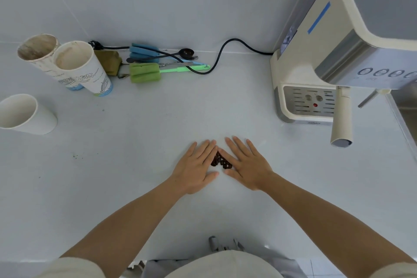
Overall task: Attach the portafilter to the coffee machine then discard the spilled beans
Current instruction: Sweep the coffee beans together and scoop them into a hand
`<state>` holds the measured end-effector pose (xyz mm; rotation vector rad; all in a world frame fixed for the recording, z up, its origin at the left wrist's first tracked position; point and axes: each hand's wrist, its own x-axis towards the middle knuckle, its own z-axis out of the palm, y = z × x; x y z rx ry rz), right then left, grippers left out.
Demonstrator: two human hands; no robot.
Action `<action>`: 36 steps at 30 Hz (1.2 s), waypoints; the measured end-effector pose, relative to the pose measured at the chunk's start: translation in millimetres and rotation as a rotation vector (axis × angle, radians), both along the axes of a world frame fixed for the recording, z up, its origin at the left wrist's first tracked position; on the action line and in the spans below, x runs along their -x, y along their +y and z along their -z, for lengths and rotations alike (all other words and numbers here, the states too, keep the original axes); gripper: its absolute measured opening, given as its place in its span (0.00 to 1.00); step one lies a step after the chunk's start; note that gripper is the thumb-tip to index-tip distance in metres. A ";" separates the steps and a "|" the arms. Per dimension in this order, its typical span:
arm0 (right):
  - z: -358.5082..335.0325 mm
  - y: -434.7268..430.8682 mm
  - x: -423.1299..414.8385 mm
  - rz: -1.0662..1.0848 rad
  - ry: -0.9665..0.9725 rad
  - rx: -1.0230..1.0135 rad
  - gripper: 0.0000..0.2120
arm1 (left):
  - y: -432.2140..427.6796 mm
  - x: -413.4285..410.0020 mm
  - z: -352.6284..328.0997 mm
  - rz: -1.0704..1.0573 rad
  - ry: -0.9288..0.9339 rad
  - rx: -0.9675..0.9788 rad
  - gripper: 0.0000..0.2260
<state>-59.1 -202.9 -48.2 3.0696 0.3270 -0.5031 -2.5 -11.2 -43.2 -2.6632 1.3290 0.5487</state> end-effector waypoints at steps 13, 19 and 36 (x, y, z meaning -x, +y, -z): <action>-7.3 11.3 28.9 0.158 -0.104 -0.144 0.40 | 7.8 20.8 -4.0 -0.223 0.010 0.112 0.47; -1.9 31.4 16.0 -0.006 -0.379 -0.101 0.25 | 16.4 28.9 -27.4 -0.719 0.299 0.430 0.26; 33.4 42.5 -15.5 -0.190 -0.779 -0.299 0.14 | 30.3 50.7 -48.7 -1.742 1.592 1.193 0.26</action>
